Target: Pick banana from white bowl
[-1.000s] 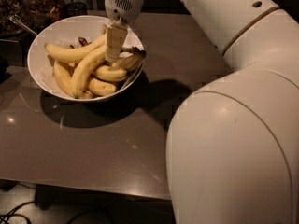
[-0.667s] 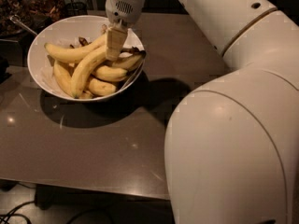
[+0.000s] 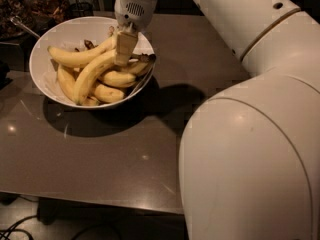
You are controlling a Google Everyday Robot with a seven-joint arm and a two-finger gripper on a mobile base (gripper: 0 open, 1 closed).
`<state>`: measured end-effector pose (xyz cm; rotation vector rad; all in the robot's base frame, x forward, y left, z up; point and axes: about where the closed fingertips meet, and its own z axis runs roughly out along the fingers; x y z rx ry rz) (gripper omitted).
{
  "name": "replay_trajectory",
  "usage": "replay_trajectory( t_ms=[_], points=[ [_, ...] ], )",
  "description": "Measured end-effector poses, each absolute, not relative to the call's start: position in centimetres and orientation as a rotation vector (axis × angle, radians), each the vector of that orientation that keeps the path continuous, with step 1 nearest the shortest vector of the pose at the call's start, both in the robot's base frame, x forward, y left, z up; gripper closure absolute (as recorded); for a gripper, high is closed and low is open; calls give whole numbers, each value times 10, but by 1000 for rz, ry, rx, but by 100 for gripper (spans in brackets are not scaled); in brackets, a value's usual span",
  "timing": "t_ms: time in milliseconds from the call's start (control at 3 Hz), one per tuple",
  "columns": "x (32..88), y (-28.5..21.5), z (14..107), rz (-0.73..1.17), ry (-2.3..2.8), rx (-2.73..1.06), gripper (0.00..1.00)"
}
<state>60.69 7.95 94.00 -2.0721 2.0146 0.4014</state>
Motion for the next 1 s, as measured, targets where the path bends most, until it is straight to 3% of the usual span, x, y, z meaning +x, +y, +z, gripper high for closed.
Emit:
replay_trajectory(
  t_ms=[1000],
  points=[
    [582,86,993,481,1770,-2038,100]
  ],
)
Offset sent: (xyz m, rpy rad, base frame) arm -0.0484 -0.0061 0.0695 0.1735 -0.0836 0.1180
